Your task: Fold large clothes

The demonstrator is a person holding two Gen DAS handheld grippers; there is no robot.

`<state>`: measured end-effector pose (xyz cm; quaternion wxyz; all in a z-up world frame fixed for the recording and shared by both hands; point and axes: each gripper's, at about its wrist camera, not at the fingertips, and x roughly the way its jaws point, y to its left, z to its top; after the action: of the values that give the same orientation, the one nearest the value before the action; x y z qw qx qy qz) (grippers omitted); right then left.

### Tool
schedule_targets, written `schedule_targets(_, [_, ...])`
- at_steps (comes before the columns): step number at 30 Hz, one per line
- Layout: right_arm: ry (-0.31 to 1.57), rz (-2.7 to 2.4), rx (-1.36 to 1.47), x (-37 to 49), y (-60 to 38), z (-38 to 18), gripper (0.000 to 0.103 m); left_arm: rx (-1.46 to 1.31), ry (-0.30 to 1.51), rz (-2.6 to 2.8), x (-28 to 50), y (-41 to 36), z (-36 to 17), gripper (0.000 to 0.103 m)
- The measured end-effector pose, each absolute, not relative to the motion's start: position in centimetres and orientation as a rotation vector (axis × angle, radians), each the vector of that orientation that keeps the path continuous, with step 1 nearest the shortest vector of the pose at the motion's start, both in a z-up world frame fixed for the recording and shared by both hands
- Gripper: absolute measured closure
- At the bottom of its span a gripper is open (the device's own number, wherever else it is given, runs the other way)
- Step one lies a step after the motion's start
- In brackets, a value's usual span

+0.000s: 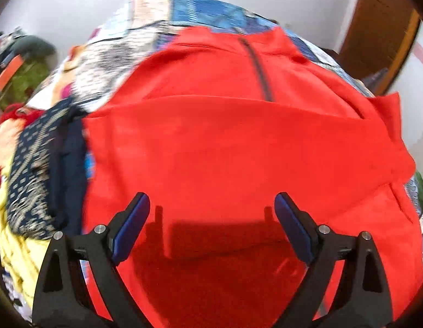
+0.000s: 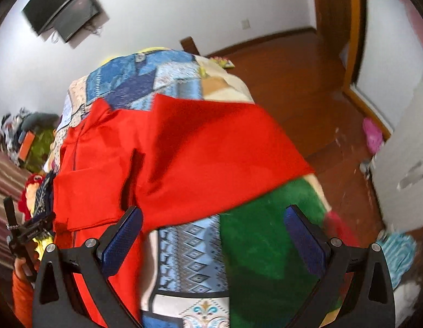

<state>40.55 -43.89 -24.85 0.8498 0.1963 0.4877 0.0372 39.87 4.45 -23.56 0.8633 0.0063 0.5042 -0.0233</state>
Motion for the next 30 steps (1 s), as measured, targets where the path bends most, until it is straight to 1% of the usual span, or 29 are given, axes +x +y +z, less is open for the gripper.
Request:
schedule_targets(2, [1.043, 0.084, 0.479, 40.9, -45.0, -26.4, 0.001, 0.026, 1.075, -0.082, 40.7, 2.6, -24.2, 0.010])
schedule_targets(4, [1.065, 0.092, 0.573, 41.5, -46.4, -28.3, 0.006, 0.041, 1.092, -0.114, 41.3, 0.6, -25.0, 0.010])
schedule_targets(6, [1.081, 0.100, 0.654, 42.0, -47.5, -29.8, 0.013, 0.057, 1.104, -0.138, 41.9, -1.0, -25.7, 0.010])
schedule_targets(9, [1.077, 0.110, 0.776, 43.0, -48.8, -31.7, 0.015, 0.078, 1.117, -0.168, 42.8, -3.0, -26.7, 0.010])
schedule_targets(11, [1.052, 0.108, 0.795, 43.8, -49.3, -32.1, 0.017, 0.093, 1.106, -0.175, 43.2, -4.1, -27.0, 0.009])
schedule_targets(15, [1.050, 0.081, 0.774, 45.9, -49.5, -33.0, 0.024, 0.104, 1.082, -0.179, 44.4, -5.5, -26.9, 0.004])
schedule_targets(17, [1.050, 0.059, 0.772, 47.1, -49.3, -33.6, 0.027, 0.100, 1.079, -0.174, 45.0, -5.8, -27.1, 0.001])
schedule_targets(19, [1.040, 0.028, 0.763, 48.4, -49.3, -34.3, 0.031, 0.091, 1.075, -0.171, 45.2, -5.7, -27.3, 0.000])
schedule_targets(20, [1.036, 0.015, 0.758, 48.8, -49.4, -34.4, 0.037, 0.088, 1.072, -0.171, 45.1, -5.7, -27.3, 0.000])
schedule_targets(21, [1.027, -0.008, 0.748, 49.3, -49.4, -34.5, 0.047, 0.087, 1.069, -0.172, 45.1, -5.7, -27.3, 0.000])
schedule_targets(22, [1.019, -0.029, 0.741, 49.7, -49.4, -34.5, 0.052, 0.087, 1.068, -0.172, 45.0, -5.7, -27.3, 0.000])
schedule_targets(24, [1.007, -0.056, 0.752, 50.0, -49.8, -34.3, 0.076, 0.089, 1.068, -0.170, 44.9, -5.7, -27.3, 0.000])
schedule_targets(25, [0.994, -0.057, 0.759, 49.9, -50.0, -33.9, 0.081, 0.090, 1.070, -0.169, 44.8, -5.7, -27.3, 0.000])
schedule_targets(26, [0.982, -0.055, 0.760, 49.8, -50.2, -33.4, 0.089, 0.091, 1.073, -0.167, 44.7, -5.8, -27.2, 0.000])
schedule_targets(30, [0.883, -0.026, 0.718, 48.6, -49.9, -29.3, 0.092, 0.094, 1.081, -0.174, 44.0, -5.6, -26.8, 0.000])
